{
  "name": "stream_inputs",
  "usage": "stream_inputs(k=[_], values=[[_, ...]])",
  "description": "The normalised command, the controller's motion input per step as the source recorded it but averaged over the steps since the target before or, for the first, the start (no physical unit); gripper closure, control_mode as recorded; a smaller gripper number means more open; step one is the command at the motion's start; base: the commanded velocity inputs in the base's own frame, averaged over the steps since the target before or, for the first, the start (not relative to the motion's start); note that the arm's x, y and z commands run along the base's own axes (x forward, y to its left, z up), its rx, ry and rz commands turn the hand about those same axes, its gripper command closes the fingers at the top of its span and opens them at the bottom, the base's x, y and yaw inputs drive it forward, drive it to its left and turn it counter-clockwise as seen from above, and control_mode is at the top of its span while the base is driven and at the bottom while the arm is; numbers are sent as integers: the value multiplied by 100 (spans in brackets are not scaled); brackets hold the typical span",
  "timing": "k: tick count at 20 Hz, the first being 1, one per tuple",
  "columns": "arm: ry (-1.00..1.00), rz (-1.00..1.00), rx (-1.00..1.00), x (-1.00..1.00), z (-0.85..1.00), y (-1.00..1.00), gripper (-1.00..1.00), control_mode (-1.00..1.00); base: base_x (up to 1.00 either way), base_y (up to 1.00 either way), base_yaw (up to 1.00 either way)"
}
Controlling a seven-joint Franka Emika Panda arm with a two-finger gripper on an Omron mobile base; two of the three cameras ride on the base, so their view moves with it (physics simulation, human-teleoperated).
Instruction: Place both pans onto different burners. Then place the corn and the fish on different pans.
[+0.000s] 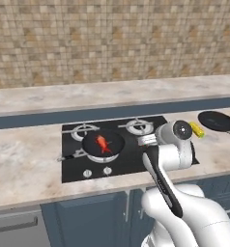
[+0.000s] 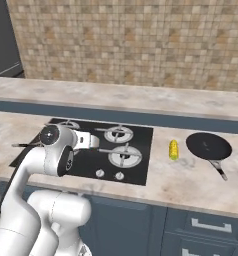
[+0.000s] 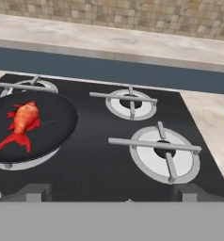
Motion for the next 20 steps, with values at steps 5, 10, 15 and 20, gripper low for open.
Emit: stream_inputs(k=[5,10,15,20], values=[[0,0,0,0,0,0,-100,100,0,-43,0],[0,0,0,0,0,0,-100,100,-2,-43,0],[0,0,0,0,0,0,-100,100,-8,-45,0],[0,0,0,0,0,0,-100,100,-11,-44,0]])
